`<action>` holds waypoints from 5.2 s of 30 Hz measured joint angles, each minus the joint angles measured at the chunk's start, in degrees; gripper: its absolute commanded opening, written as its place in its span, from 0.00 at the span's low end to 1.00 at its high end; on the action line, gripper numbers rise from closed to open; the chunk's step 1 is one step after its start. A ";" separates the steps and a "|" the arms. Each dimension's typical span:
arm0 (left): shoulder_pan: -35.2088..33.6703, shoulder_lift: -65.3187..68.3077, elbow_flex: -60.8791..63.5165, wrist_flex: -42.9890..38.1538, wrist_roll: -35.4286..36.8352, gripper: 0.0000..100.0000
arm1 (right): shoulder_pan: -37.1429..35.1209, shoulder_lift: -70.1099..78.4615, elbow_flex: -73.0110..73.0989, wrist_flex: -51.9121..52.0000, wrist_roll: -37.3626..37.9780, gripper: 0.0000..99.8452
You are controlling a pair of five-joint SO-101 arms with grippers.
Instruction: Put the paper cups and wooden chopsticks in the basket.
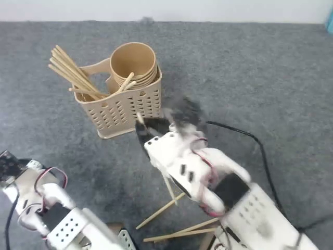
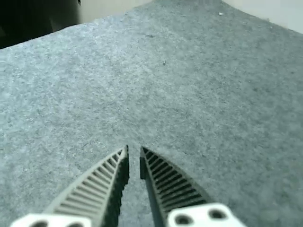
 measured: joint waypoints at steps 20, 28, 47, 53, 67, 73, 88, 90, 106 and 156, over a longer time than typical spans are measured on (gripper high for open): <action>0.79 0.00 0.00 1.76 -0.53 0.04 | 1.67 20.31 -40.53 -23.56 9.23 0.01; 0.79 0.00 0.00 1.76 -0.53 0.04 | 1.58 50.29 -70.07 -24.09 7.91 0.01; 0.79 0.00 0.00 1.76 -0.53 0.04 | 1.58 78.77 -85.71 -18.73 7.56 0.12; 0.79 0.00 0.00 1.76 -0.53 0.04 | 1.58 78.59 -85.71 -16.53 7.56 0.09; 0.79 0.00 0.00 1.76 -0.53 0.04 | -5.54 56.26 -85.71 41.93 7.56 0.09; 0.79 0.00 0.00 1.76 -0.53 0.04 | -11.60 53.89 -85.71 66.46 7.56 0.09; -0.97 0.00 0.00 0.70 -0.53 0.04 | -18.81 29.27 -30.07 63.82 7.65 0.09; -0.97 0.00 0.00 0.70 -0.53 0.04 | -18.99 26.81 -20.22 60.92 10.11 0.09; -0.97 0.00 0.00 0.70 -0.53 0.04 | -26.81 24.88 10.29 35.43 13.63 0.09; 0.09 0.00 0.00 0.70 -1.05 0.04 | -37.54 37.80 10.55 34.55 15.82 0.15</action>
